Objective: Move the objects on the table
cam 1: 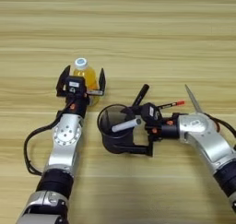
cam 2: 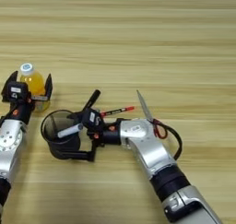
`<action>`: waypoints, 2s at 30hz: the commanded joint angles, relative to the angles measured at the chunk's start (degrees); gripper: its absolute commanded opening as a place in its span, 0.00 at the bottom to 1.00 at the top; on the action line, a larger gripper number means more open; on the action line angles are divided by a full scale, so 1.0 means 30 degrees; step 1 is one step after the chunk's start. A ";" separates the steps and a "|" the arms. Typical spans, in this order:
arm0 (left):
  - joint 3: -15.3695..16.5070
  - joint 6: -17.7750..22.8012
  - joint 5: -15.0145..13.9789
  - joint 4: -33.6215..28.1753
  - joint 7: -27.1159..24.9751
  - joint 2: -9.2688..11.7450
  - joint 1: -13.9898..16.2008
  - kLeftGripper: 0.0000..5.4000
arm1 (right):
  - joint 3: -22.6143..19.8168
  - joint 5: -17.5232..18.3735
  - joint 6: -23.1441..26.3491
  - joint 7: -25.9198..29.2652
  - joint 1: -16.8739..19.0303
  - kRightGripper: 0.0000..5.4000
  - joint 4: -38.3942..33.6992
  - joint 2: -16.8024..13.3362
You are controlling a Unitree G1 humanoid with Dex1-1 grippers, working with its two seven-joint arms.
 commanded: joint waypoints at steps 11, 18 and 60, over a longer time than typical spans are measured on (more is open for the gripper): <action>-0.0075 -0.0103 0.0296 -0.0069 0.0136 -0.0044 -0.0008 0.99 | 0.0198 -0.0302 -0.0258 -0.0079 -0.0548 1.00 0.0509 0.0486; -0.0100 -0.0104 0.0317 -0.0060 0.0181 -0.0070 -0.0018 1.00 | 0.0205 -0.0174 -0.0289 0.0194 -0.0431 0.91 0.0448 0.0508; -0.0004 -0.0183 0.0258 0.0443 0.0132 0.0108 -0.0303 1.00 | -0.1803 0.2093 0.1731 0.2509 0.2625 0.87 -0.4457 -0.4536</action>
